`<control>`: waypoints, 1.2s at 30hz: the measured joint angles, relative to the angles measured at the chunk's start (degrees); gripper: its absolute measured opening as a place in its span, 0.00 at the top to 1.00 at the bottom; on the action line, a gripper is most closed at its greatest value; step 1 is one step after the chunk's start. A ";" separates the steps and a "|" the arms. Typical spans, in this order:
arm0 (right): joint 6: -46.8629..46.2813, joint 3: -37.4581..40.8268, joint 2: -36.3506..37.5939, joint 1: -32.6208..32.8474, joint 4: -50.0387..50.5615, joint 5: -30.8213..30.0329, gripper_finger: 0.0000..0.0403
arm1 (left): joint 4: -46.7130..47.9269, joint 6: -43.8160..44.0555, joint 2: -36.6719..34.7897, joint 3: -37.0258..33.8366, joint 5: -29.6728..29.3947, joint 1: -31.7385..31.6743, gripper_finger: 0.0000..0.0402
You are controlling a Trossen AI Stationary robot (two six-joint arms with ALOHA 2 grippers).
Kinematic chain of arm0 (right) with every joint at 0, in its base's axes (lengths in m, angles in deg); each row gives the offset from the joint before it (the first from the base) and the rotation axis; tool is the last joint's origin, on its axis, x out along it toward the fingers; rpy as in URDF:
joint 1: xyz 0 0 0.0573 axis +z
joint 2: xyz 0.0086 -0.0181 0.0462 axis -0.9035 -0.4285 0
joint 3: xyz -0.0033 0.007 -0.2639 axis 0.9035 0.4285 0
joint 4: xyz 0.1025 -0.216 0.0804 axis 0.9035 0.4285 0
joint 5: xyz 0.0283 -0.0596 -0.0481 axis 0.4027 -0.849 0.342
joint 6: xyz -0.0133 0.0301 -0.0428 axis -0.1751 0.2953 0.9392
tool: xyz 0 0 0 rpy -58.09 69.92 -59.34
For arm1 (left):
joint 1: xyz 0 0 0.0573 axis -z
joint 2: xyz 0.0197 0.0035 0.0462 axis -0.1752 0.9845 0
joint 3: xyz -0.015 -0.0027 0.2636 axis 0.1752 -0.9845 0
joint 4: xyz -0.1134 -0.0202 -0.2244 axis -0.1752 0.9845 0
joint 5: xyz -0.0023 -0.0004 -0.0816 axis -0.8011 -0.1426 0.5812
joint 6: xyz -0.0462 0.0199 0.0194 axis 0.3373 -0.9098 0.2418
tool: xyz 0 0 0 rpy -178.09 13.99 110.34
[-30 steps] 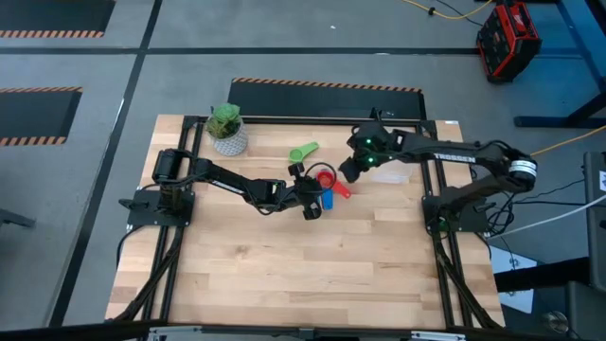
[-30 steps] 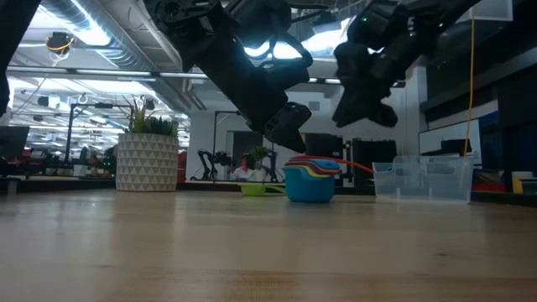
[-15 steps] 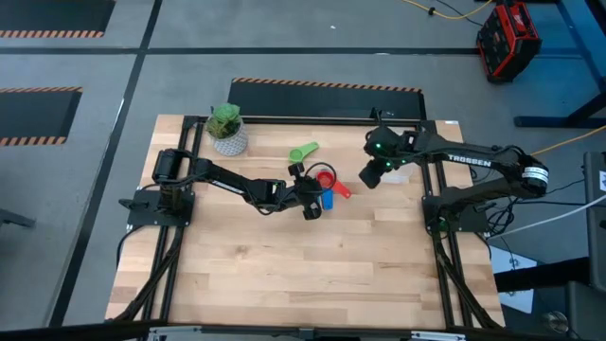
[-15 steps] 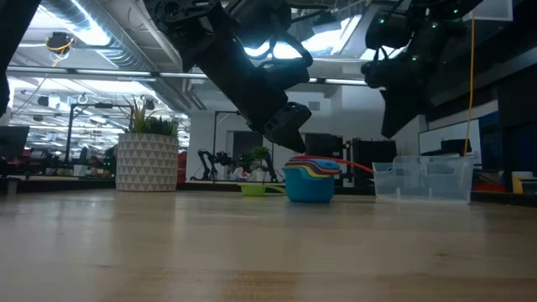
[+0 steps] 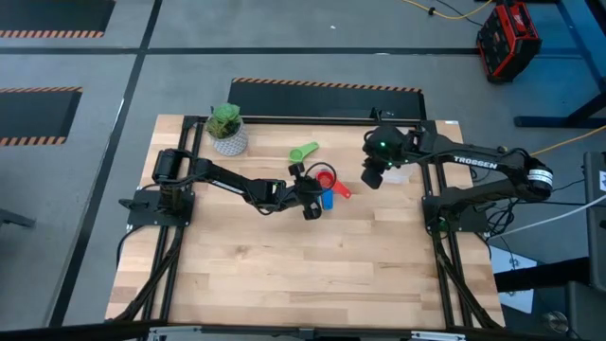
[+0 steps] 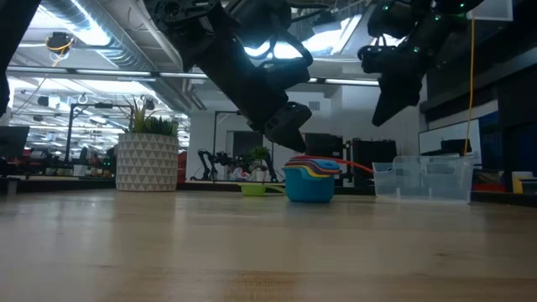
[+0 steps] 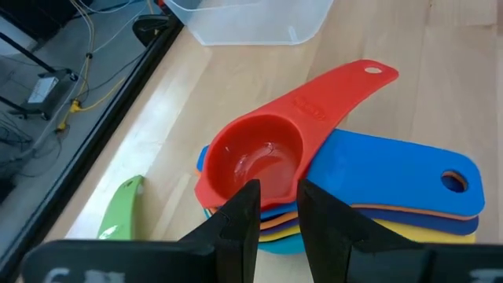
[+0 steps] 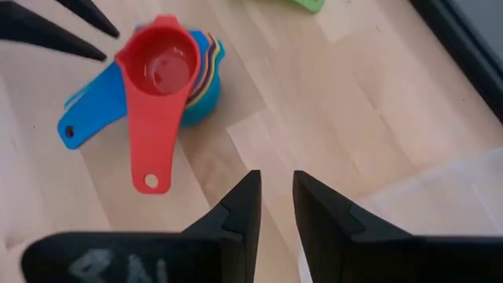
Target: Nest measuring cups in basket
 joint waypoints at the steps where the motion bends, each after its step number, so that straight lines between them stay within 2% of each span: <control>1: -0.04 0.00 -0.09 0.00 -0.43 0.02 0.80 | 0.09 -0.71 0.00 0.00 -0.15 0.00 0.80; 5: 0.04 -0.01 -0.11 0.46 -1.72 0.03 0.80 | 1.38 -3.07 -1.05 0.00 -0.39 0.27 0.80; 12: 0.16 0.00 -0.42 4.00 -3.71 0.00 0.80 | 6.40 -4.06 -5.59 0.02 -4.17 1.92 0.80; 18: 0.27 4.35 -0.91 6.58 -15.04 -0.01 0.80 | 13.66 1.06 -9.20 0.10 -5.03 4.49 0.80; 21: 0.20 7.13 -0.92 6.73 -18.60 -0.02 0.80 | 19.35 5.70 -9.68 0.00 -3.61 5.83 0.80; 25: 0.16 9.64 -0.98 6.69 -19.84 -0.20 0.80 | 25.70 12.81 -9.29 0.04 2.58 6.80 0.80; 30: 0.16 13.86 -1.07 6.71 -27.44 -0.15 0.80 | 24.77 18.73 -7.22 0.04 5.99 6.78 0.80; 36: 0.17 19.19 -1.09 6.71 -35.54 -0.17 0.80 | 21.74 19.16 -3.69 0.00 6.27 5.80 0.80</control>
